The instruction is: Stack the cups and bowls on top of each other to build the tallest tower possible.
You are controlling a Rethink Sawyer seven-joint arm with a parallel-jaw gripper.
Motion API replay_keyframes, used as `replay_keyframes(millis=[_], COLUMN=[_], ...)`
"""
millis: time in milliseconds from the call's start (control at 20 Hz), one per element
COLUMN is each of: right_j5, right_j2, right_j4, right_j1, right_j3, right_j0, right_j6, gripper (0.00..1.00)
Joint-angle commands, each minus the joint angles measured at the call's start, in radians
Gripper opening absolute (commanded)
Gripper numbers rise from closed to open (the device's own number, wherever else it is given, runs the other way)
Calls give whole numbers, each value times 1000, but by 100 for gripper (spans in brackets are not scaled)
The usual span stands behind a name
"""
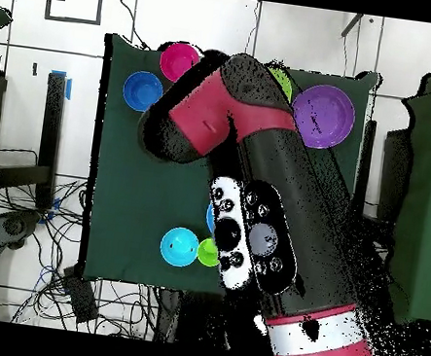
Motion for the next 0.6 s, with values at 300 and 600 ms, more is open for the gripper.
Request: replay_keyframes(millis=[300,600], right_j5=[-55,-102], right_j2=[-196,-246], right_j4=[-230,-255], right_j1=[-47,-43], right_j3=[71,79], right_j0=[154,196], right_j6=[223,315], gripper=[0,0])
